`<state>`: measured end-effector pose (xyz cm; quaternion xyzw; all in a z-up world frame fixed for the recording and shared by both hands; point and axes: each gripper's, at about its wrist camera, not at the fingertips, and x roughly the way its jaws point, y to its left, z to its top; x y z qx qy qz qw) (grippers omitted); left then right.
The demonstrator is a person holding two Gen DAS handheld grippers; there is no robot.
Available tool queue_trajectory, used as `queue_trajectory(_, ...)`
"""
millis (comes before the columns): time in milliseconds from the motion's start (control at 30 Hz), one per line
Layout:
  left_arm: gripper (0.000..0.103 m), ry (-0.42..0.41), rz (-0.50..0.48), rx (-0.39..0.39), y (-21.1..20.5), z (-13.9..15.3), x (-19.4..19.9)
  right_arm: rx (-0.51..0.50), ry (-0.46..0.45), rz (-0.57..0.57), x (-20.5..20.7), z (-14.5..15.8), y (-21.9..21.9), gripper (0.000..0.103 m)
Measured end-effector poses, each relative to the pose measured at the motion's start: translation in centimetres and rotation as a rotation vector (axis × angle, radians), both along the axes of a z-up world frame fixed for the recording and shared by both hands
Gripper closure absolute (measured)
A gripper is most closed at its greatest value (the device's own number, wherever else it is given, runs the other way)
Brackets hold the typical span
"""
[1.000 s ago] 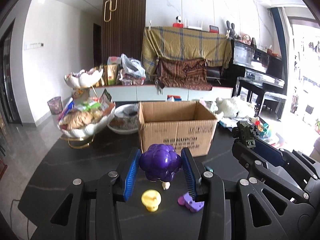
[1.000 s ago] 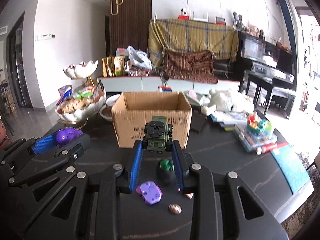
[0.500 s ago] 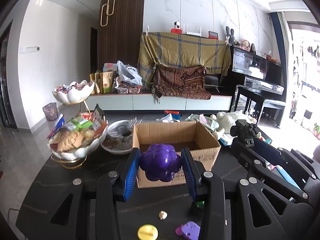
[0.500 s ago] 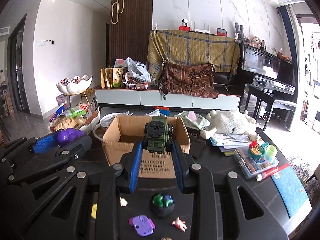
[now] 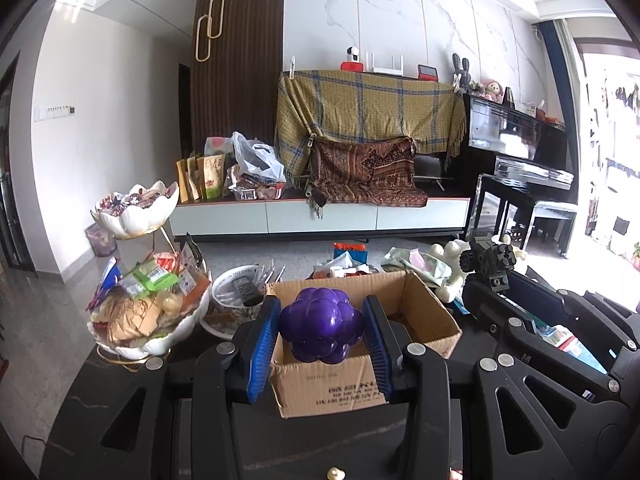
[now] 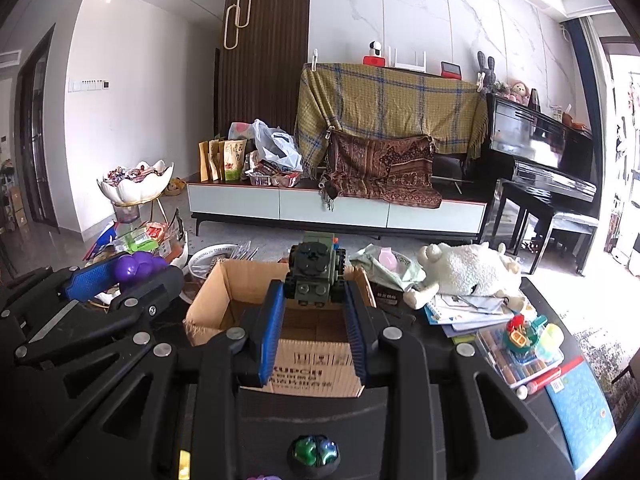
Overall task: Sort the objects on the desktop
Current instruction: 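Lower both held toys into the box and open both grippers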
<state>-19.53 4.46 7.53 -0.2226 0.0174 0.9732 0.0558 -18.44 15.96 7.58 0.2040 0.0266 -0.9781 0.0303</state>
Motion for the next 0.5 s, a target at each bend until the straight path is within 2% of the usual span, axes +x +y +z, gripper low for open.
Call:
queue_trajectory(100,0.065,-0.016,0.008,-0.01,0.1,-0.3,-1.3,-0.002,-0.024,0.009,-1.5,-0.3,-0.1,0.076)
queue_trajectory(300,0.065,-0.089,-0.014,0.02,0.1,-1.4,-4.6,0.004,-0.067,0.013,-4.3,-1.1,0.2,0.076)
queue_trajectory(500,0.065,-0.139,-0.016,0.003,0.8,-2.8,-7.7,0.001,-0.124,0.015,-7.4,-2.3,0.8,0.076)
